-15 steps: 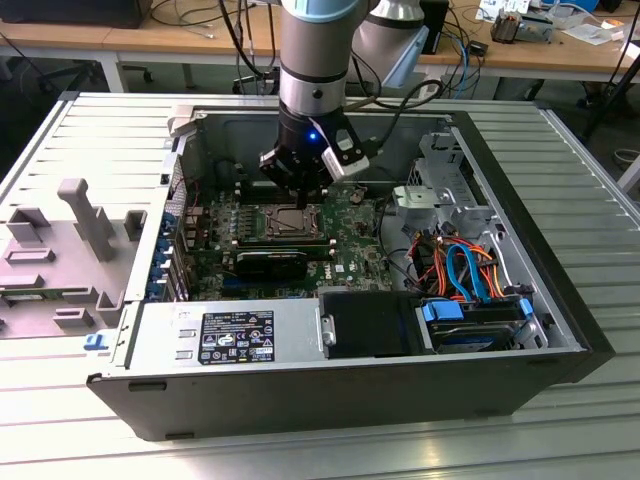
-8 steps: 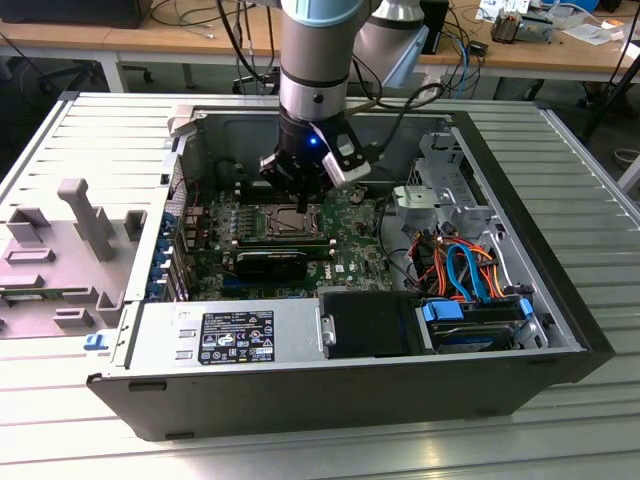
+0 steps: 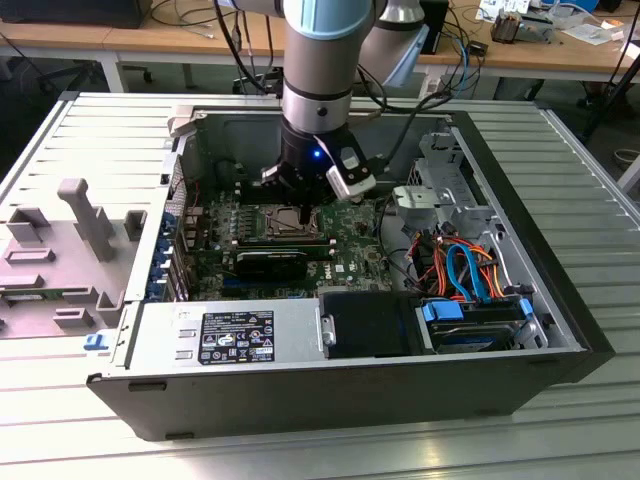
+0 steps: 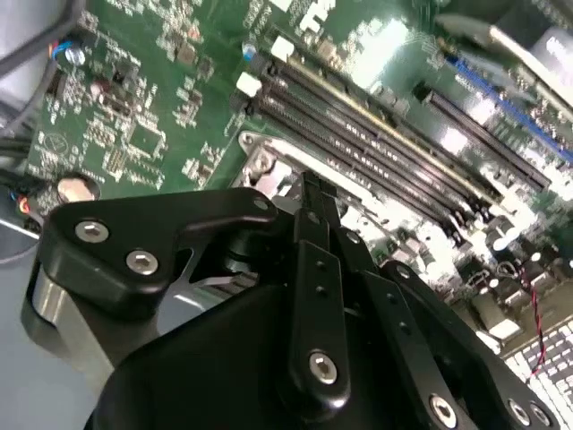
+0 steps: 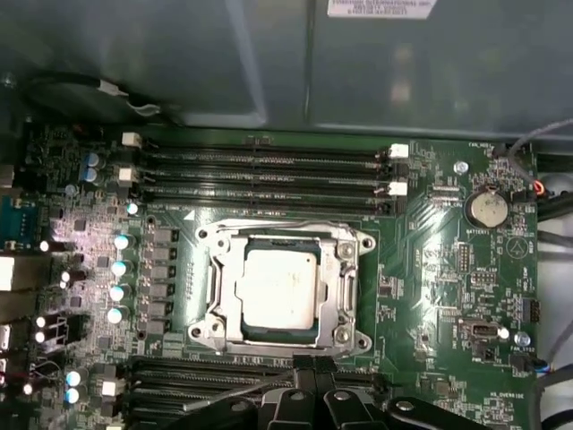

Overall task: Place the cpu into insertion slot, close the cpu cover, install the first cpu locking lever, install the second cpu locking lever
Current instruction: 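Install the second cpu locking lever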

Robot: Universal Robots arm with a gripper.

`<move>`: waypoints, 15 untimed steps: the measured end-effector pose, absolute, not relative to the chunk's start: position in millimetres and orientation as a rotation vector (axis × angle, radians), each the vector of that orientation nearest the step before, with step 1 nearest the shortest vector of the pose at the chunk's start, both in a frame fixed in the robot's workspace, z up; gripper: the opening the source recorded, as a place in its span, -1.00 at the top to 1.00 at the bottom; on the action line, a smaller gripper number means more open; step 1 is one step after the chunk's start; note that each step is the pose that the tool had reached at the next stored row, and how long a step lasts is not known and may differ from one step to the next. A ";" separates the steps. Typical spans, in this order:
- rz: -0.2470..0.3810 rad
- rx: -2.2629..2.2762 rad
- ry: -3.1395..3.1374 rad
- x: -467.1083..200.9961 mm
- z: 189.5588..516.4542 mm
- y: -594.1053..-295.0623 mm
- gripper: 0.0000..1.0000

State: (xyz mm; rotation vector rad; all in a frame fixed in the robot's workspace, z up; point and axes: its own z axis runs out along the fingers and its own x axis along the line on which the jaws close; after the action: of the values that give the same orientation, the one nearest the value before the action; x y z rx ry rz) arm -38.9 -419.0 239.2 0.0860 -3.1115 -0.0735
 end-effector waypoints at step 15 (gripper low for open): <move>-0.067 0.086 -3.115 -37.0 219.0 -430.1 0.79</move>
State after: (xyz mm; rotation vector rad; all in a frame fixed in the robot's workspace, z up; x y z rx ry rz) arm -37.0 -430.1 219.0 0.0863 -3.1152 -0.0673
